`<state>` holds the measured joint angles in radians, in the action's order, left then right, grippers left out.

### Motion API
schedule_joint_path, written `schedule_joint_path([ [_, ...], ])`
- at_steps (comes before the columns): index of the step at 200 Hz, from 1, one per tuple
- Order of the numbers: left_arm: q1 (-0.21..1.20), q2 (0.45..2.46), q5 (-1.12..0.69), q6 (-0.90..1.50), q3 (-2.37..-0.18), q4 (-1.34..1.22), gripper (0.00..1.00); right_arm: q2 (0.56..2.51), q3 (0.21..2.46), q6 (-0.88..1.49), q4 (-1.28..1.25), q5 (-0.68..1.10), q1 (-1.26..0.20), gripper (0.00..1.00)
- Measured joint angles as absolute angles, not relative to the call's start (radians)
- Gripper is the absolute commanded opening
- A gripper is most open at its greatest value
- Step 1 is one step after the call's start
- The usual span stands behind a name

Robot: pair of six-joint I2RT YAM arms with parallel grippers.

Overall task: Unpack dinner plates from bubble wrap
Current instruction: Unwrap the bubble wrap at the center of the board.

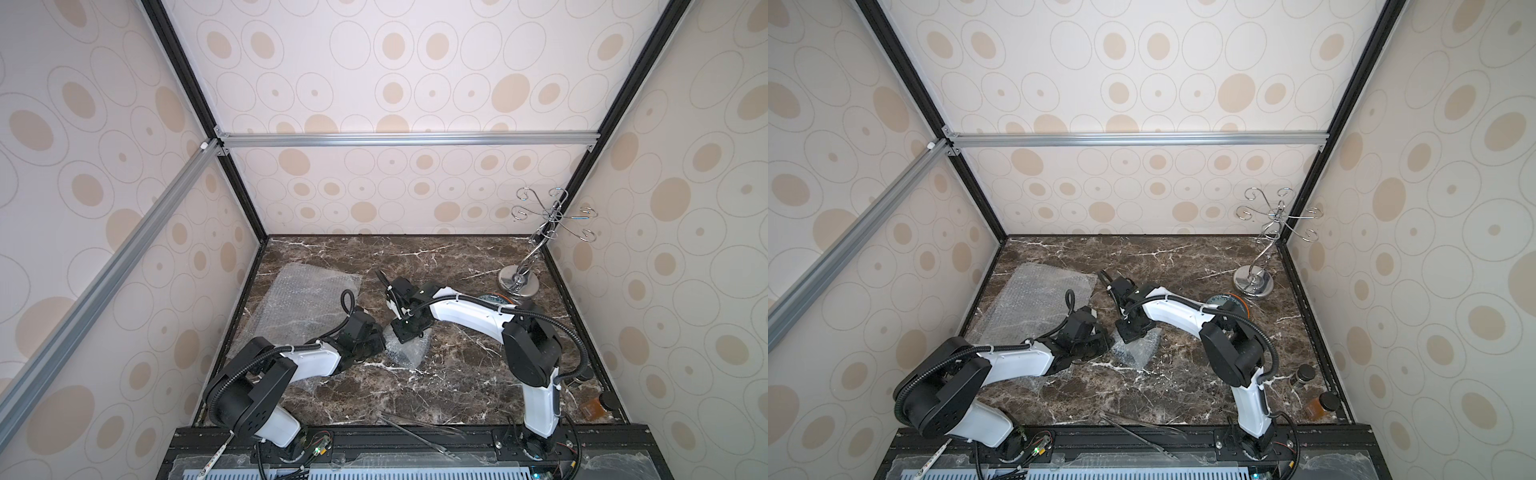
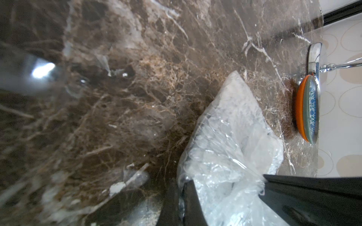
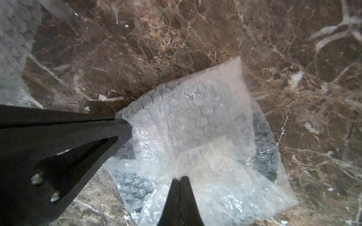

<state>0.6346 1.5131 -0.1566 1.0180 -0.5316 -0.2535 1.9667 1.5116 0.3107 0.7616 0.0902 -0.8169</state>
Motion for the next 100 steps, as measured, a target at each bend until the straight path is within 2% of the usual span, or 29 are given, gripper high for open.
schedule_joint_path([
  [100, 0.635, 1.514, -0.157, 1.021, -0.508, -0.332, 0.0, 1.867, 1.382, 0.402, 0.601, 0.35, -0.706, 0.0],
])
